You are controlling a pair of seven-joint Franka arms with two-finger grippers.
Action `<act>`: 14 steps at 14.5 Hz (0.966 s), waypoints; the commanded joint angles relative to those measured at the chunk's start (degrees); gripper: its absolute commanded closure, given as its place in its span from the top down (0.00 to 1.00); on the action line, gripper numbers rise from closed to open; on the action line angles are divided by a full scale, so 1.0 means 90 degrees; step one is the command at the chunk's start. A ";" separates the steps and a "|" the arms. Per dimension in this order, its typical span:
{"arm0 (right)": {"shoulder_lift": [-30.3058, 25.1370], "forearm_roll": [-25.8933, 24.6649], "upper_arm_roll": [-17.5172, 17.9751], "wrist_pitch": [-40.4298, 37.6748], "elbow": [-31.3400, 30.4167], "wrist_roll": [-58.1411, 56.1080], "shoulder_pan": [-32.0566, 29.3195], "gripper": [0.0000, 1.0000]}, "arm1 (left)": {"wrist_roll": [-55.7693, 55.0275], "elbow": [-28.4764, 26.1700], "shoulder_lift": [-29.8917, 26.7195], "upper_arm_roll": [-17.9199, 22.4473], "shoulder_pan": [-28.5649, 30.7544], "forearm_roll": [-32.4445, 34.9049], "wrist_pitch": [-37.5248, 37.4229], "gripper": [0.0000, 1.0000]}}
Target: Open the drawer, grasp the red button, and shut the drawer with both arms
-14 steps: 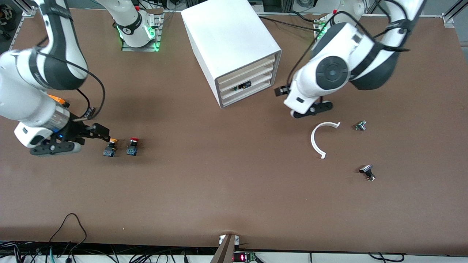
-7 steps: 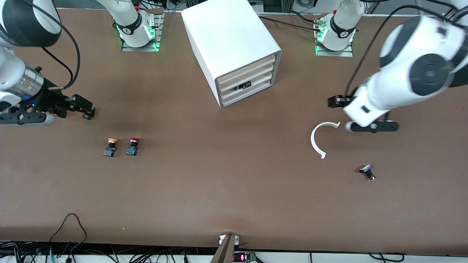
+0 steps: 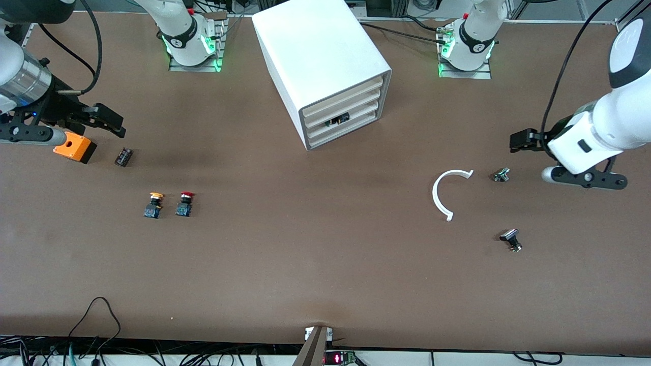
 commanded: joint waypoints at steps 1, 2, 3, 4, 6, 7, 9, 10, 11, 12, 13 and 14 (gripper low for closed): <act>-0.0278 -0.0162 0.0088 -0.0081 -0.0140 0.0054 -0.0152 0.99 | 0.0506 -0.0642 -0.0900 0.1548 -0.1185 -0.0278 0.0525 1.00; -0.0307 -0.0260 0.0069 -0.0081 -0.0150 0.0016 -0.0171 0.99 | 0.0506 -0.0963 -0.1154 0.2133 -0.1449 -0.0541 0.0992 1.00; -0.0346 -0.0280 0.0059 -0.0100 -0.0160 -0.0014 -0.0220 0.99 | 0.0506 -0.1421 -0.1417 0.2603 -0.1674 -0.0872 0.1442 1.00; -0.0434 -0.0280 0.0069 -0.0139 -0.0189 -0.0072 -0.0278 0.99 | 0.0515 -0.1851 -0.1662 0.2878 -0.1744 -0.1243 0.1775 1.00; -0.0532 -0.0290 0.0127 -0.0149 -0.0277 -0.0102 -0.0396 0.99 | 0.0719 -0.2157 -0.1927 0.2998 -0.1890 -0.1199 0.1905 1.00; -0.0532 -0.0290 0.0127 -0.0149 -0.0267 -0.0102 -0.0386 0.99 | 0.0779 -0.2196 -0.1967 0.3018 -0.1920 -0.0937 0.1905 1.00; -0.0522 -0.0290 0.0137 -0.0149 -0.0267 -0.0112 -0.0377 0.99 | 0.0799 -0.2216 -0.2006 0.3250 -0.2163 -0.0749 0.1876 1.00; -0.0513 -0.0290 0.0137 -0.0149 -0.0277 -0.0102 -0.0376 0.99 | 0.0789 -0.2226 -0.2006 0.3426 -0.2368 -0.0739 0.1876 1.00; -0.0513 -0.0290 0.0137 -0.0149 -0.0277 -0.0102 -0.0367 0.99 | 0.0808 -0.2216 -0.1977 0.3467 -0.2380 -0.0739 0.1876 1.00; -0.0513 -0.0290 0.0137 -0.0149 -0.0277 -0.0112 -0.0367 0.99 | 0.0808 -0.2226 -0.1967 0.3467 -0.2351 -0.0739 0.1876 1.00; -0.0513 -0.0290 0.0137 -0.0149 -0.0277 -0.0112 -0.0357 0.99 | 0.0799 -0.2216 -0.1957 0.3457 -0.2341 -0.0739 0.1827 1.00; -0.0513 -0.0290 0.0137 -0.0149 -0.0267 -0.0121 -0.0367 0.99 | 0.0789 -0.2149 -0.1938 0.3438 -0.2331 -0.0729 0.1605 1.00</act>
